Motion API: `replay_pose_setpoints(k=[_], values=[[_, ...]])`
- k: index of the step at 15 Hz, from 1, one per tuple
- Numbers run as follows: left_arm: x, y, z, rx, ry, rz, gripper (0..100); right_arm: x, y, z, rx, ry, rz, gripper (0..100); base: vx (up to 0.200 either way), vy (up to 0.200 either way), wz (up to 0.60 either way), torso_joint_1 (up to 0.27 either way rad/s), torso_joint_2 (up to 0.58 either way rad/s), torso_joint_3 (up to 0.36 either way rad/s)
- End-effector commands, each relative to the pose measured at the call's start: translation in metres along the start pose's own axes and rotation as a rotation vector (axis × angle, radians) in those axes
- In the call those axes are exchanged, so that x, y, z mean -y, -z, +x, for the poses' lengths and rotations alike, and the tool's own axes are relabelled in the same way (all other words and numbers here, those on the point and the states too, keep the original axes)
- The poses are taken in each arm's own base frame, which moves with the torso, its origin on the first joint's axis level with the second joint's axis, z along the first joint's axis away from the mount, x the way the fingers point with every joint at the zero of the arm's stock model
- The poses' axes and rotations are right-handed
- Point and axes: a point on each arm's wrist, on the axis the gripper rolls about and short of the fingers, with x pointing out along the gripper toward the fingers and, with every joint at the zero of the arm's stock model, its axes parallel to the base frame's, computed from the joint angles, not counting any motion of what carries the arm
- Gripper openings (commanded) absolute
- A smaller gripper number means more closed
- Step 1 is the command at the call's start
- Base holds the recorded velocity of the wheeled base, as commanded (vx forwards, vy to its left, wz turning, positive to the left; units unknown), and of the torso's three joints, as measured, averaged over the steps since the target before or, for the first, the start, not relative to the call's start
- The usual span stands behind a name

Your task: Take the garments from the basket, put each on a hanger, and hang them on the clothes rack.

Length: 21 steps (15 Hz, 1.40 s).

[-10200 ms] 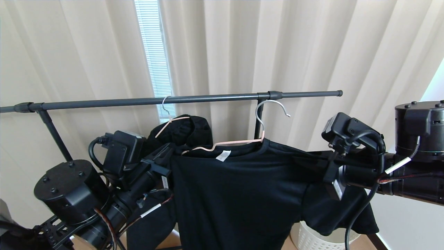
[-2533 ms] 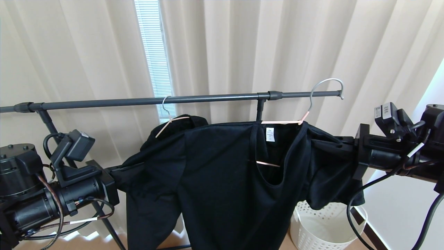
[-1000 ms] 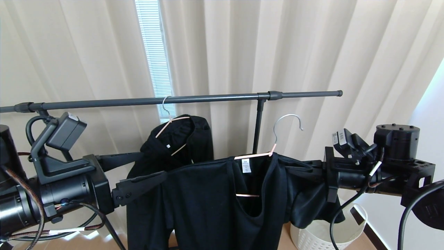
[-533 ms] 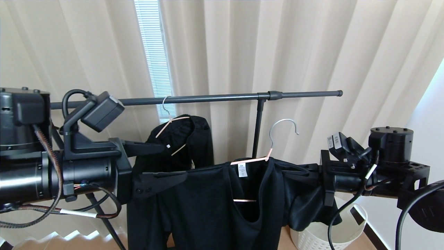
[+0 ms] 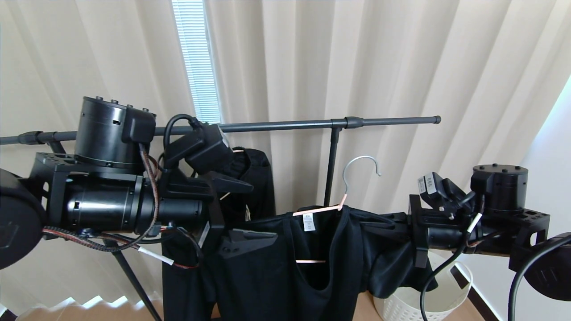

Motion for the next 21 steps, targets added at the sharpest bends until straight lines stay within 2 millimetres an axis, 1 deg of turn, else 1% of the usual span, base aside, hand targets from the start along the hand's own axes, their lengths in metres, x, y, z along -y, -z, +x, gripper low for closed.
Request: replay_pose_setpoints(k=[1,4,9,13,14,18,21], values=[[-0.002,0.006,0.017,-0.032,0.033,-0.005,100,-0.001,-0.001,0.000,0.002,-0.003,-0.004,0,0.000,0.000,0.00,0.000,0.00,0.000],[-0.003,0.009,0.027,-0.049,0.047,-0.013,100,-0.001,-0.002,0.000,0.005,0.000,-0.006,0,0.000,0.000,0.00,0.000,0.00,0.000],[-0.001,0.012,0.029,-0.060,0.053,-0.018,100,-0.002,-0.004,-0.001,0.008,0.001,-0.011,0,0.000,0.000,0.00,0.000,0.00,0.000],[0.000,0.015,0.034,-0.075,0.067,-0.019,100,-0.004,-0.010,-0.005,0.023,0.009,-0.029,0,0.000,0.000,0.00,0.000,0.00,0.000],[0.000,0.016,0.035,-0.078,0.066,-0.021,0,-0.004,-0.010,-0.005,0.023,0.009,-0.029,0,0.000,0.000,0.00,0.000,0.00,0.000],[0.002,0.020,0.035,-0.061,0.059,-0.011,0,-0.003,-0.010,-0.005,0.022,0.012,-0.027,0,0.000,0.000,0.00,0.000,0.00,0.000],[0.004,0.023,0.034,-0.020,0.036,0.007,0,0.001,-0.009,-0.004,-0.015,0.113,-0.028,0,0.000,0.000,0.00,0.000,0.00,0.000]])
